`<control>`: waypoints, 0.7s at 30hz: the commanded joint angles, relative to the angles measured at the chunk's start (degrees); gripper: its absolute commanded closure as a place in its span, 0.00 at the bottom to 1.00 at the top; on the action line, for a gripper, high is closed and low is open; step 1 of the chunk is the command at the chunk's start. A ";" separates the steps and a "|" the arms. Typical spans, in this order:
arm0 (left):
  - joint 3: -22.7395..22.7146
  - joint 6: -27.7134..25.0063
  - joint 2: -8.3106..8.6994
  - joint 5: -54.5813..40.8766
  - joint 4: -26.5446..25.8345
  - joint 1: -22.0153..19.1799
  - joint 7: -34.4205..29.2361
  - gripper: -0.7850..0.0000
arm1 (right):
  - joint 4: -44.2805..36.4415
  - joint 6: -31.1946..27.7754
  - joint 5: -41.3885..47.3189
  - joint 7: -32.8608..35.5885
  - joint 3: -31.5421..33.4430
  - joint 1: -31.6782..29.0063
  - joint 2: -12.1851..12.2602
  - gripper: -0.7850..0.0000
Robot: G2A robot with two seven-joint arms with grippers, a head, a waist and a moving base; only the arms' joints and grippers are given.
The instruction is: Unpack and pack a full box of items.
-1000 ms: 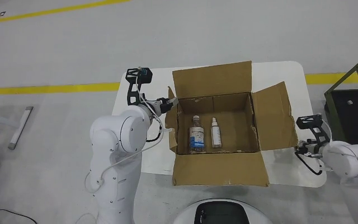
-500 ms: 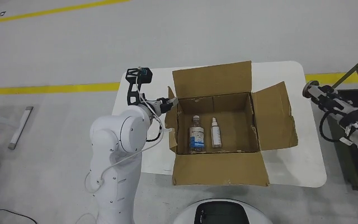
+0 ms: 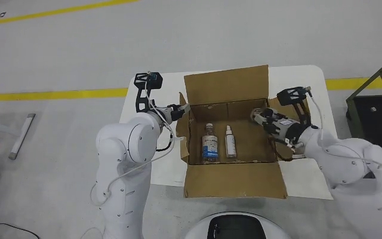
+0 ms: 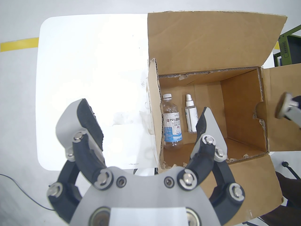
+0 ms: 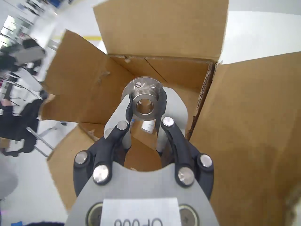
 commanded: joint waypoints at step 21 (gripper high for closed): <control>0.00 0.00 0.00 0.00 0.00 0.00 0.00 0.00 | 23.52 14.43 -18.71 3.09 -24.07 15.76 -4.65 1.00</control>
